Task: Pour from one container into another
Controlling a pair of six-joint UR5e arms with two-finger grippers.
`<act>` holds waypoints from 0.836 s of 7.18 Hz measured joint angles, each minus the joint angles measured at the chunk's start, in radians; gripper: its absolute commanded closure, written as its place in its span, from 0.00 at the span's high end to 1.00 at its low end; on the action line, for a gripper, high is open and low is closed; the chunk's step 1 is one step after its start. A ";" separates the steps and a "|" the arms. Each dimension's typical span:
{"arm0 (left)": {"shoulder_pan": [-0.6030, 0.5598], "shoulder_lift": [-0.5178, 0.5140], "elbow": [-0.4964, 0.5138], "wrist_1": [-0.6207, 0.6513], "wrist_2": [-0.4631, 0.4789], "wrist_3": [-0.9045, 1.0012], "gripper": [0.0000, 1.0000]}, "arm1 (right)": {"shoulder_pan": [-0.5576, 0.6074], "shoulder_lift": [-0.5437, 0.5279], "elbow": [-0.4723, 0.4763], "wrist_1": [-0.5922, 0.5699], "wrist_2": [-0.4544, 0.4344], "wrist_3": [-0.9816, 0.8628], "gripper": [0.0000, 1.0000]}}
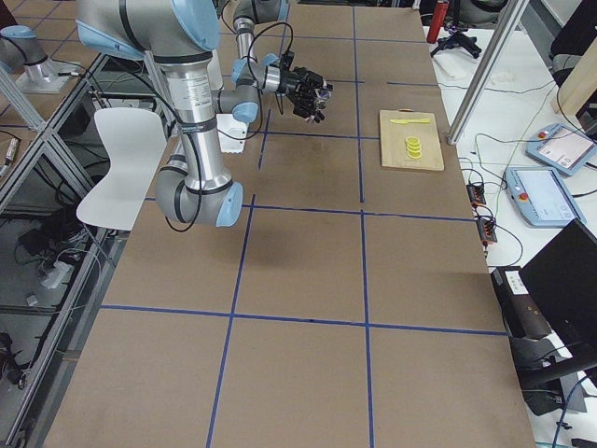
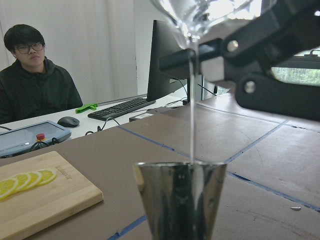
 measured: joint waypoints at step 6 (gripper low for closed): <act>0.001 0.005 -0.005 0.000 0.002 -0.001 0.00 | 0.003 0.001 0.009 0.078 0.002 0.059 0.00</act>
